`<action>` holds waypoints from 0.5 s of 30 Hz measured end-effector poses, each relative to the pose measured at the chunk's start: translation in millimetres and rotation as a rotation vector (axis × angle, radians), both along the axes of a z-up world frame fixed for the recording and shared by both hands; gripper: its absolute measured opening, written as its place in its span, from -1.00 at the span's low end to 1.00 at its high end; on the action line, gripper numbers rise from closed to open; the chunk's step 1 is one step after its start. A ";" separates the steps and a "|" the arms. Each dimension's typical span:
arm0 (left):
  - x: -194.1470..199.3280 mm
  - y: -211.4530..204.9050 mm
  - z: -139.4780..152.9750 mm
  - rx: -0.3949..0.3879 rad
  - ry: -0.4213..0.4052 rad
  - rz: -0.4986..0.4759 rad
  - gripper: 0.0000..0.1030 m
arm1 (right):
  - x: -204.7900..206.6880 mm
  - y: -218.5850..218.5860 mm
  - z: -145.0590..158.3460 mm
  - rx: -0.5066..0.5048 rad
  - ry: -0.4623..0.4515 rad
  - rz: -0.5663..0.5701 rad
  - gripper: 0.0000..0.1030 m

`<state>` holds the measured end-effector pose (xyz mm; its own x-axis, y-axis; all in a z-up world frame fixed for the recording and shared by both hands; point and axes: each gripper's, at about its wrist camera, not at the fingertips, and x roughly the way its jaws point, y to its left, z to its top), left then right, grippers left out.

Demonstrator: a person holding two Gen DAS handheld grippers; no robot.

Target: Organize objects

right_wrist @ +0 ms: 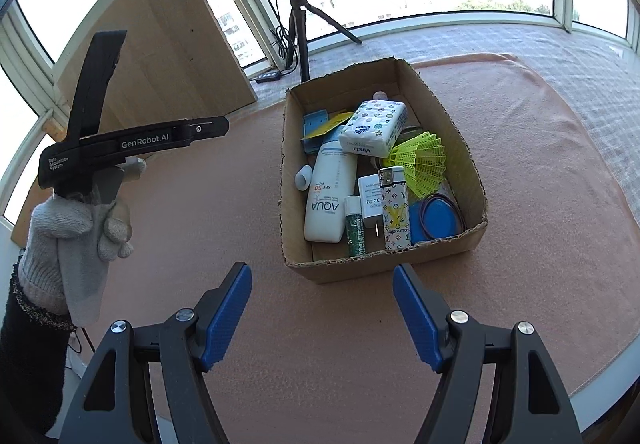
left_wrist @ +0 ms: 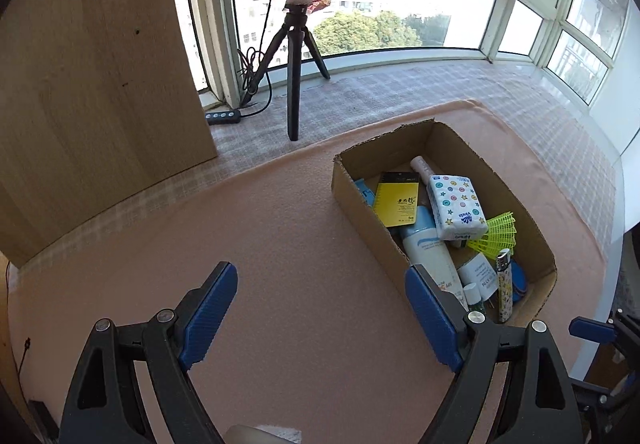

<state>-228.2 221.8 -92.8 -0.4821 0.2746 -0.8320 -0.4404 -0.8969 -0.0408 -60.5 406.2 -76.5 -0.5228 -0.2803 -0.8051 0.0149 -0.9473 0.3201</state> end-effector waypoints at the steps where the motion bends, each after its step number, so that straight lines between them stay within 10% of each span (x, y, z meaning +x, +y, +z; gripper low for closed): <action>1: 5.7 -7.8 2.5 0.000 0.006 0.009 0.71 | -0.8 -4.5 1.5 0.002 0.004 0.005 0.35; 15: 90.7 -125.8 26.1 0.009 0.056 0.163 0.71 | -4.4 -91.1 16.2 0.027 0.059 0.119 0.35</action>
